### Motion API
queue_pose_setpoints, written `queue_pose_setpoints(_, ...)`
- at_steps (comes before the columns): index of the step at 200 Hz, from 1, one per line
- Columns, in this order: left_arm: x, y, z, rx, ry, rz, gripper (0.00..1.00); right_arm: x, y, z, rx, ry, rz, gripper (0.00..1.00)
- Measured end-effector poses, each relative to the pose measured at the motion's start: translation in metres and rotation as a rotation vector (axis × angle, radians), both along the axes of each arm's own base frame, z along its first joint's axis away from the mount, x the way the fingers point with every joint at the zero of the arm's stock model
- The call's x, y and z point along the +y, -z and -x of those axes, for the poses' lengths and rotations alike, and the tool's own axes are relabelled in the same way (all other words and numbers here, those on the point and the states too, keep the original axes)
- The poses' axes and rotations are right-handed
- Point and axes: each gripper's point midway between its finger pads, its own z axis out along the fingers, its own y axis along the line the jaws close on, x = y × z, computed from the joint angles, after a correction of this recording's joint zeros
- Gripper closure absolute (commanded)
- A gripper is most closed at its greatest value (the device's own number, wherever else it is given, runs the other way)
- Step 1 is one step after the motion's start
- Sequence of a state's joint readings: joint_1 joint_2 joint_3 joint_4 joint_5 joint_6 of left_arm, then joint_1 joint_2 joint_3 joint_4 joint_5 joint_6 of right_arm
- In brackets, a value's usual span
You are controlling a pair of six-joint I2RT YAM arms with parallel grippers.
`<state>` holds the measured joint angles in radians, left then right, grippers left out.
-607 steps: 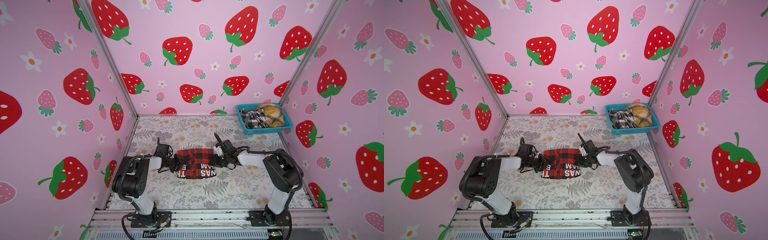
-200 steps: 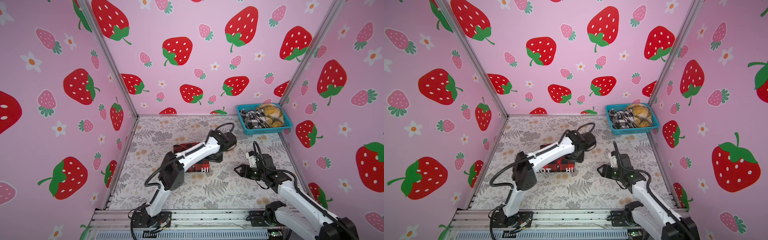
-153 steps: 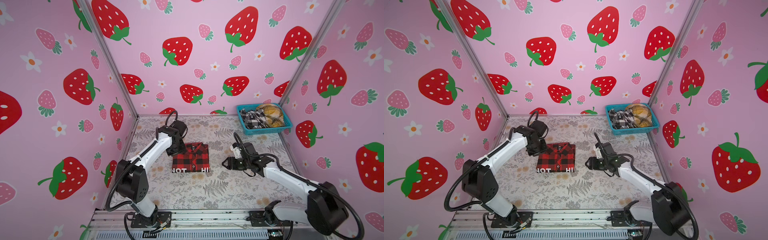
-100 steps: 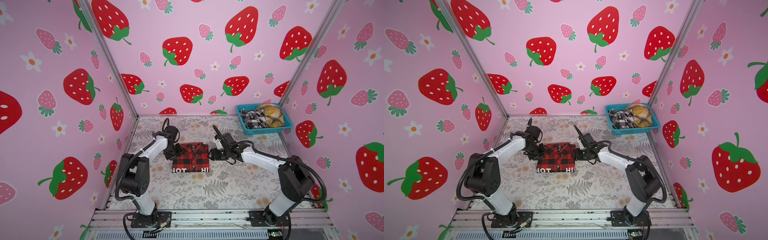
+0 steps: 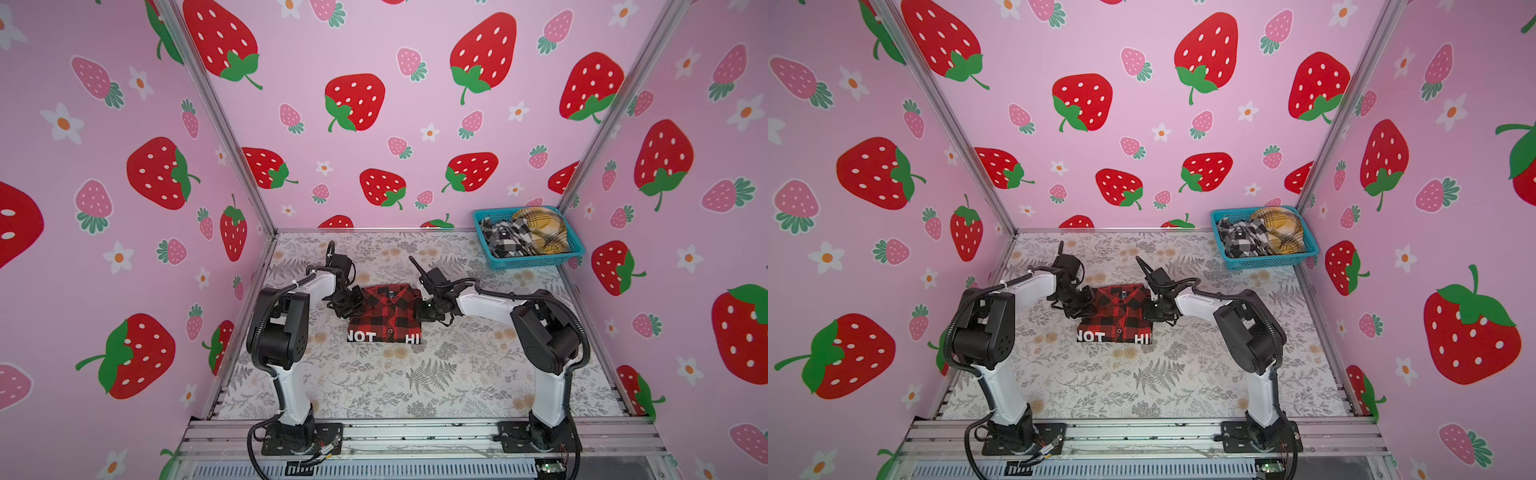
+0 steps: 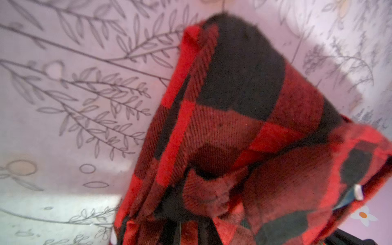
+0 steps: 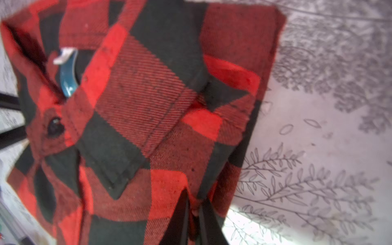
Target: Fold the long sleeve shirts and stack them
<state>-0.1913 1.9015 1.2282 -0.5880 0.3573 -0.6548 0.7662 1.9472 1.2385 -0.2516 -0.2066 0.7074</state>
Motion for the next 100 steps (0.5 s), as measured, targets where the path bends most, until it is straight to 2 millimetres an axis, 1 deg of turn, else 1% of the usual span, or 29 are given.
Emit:
queue_pose_setpoints(15, -0.009, -0.001, 0.009, -0.009, 0.024, 0.007, 0.81, -0.01, 0.001, 0.007, 0.003, 0.016, 0.011, 0.92)
queue_pose_setpoints(23, -0.015, -0.002, 0.018, -0.01, 0.041, 0.01, 0.75, -0.019, 0.001, 0.014, 0.007, 0.025, 0.019, 0.92)
queue_pose_setpoints(30, -0.02, -0.004, 0.028, -0.009, 0.056, 0.016, 0.68, -0.028, 0.002, 0.022, 0.012, 0.033, 0.028, 0.89)
queue_pose_setpoints(36, -0.024, -0.006, 0.038, -0.007, 0.07, 0.017, 0.63, -0.036, 0.002, 0.029, 0.016, 0.039, 0.037, 0.84)
queue_pose_setpoints(49, -0.029, -0.016, 0.057, 0.0, 0.091, 0.018, 0.52, -0.052, 0.0, 0.042, 0.022, 0.051, 0.06, 0.7)
queue_pose_setpoints(60, -0.029, -0.028, 0.065, -0.012, 0.104, 0.015, 0.47, -0.063, -0.002, 0.051, 0.031, 0.067, 0.074, 0.59)
queue_pose_setpoints(69, -0.027, -0.039, 0.066, -0.034, 0.1, 0.009, 0.46, -0.069, -0.004, 0.056, 0.029, 0.063, 0.089, 0.55)
queue_pose_setpoints(80, -0.022, -0.056, 0.067, -0.065, 0.092, 0.001, 0.46, -0.074, -0.009, 0.059, 0.027, 0.074, 0.098, 0.53)
queue_pose_setpoints(91, -0.018, -0.072, 0.068, -0.097, 0.087, -0.007, 0.5, -0.077, -0.016, 0.06, 0.016, 0.081, 0.1, 0.53)
queue_pose_setpoints(100, -0.018, -0.084, 0.069, -0.124, 0.087, -0.004, 0.56, -0.079, -0.024, 0.061, 0.0, 0.086, 0.098, 0.54)
